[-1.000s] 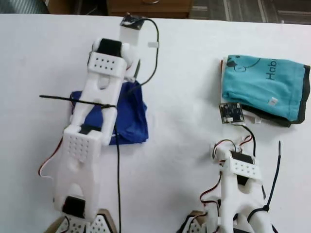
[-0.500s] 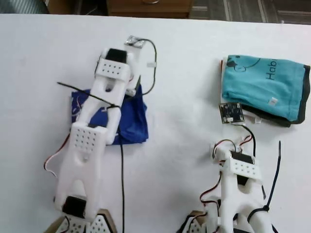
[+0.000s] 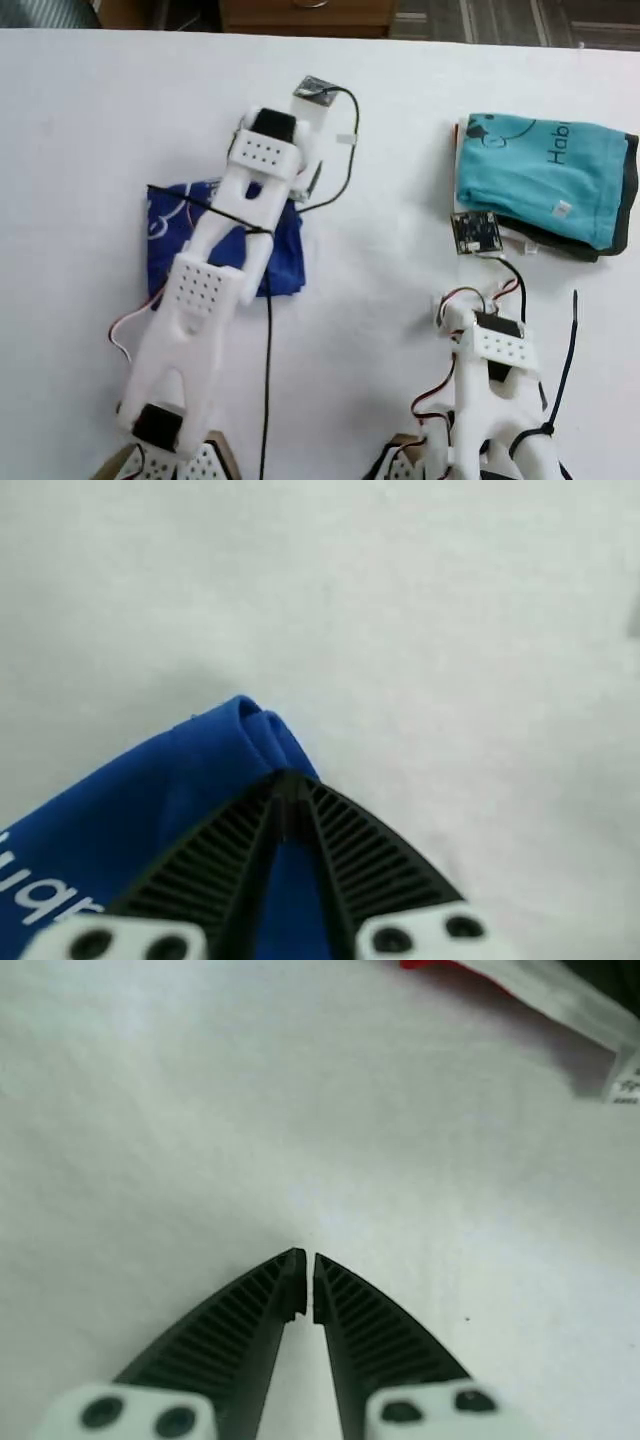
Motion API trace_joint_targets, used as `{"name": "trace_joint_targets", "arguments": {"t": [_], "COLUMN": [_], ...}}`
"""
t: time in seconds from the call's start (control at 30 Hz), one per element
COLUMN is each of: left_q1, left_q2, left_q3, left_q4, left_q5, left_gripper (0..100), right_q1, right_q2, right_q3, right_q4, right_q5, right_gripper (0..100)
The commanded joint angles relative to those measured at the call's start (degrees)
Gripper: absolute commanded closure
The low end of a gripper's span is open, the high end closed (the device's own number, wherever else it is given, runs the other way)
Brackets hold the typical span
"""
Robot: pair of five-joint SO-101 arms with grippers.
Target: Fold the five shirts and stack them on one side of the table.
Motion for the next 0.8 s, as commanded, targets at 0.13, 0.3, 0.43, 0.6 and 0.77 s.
{"name": "trace_joint_targets", "arguments": {"t": [0.13, 0.3, 0.43, 0.6, 0.77], "left_q1": [0.00, -3.52, -5.45, -5.98, -5.63], "left_q2": [-4.22, -7.82, -16.70, -34.81, -48.35], "left_q3": [-14.81, -15.60, -3.65, 25.36, 53.32], "left_q4": [7.21, 7.91, 7.91, 7.65, 1.49], "left_q5": [0.18, 0.09, -3.16, -3.60, -6.77], "left_gripper": [97, 97, 97, 97, 97], "right_q1": [-0.31, -0.31, -0.31, -0.31, -0.31], "right_q2": [-1.71, -1.71, -1.71, -1.71, -1.80], "right_q3": [-0.53, -0.53, -0.53, -0.53, -0.53], "right_q4": [-1.10, -1.10, -1.10, -1.10, -1.10], "right_q5": [0.35, 0.35, 0.35, 0.35, 0.35], "right_gripper": [97.8, 97.8, 97.8, 97.8, 97.8]}}
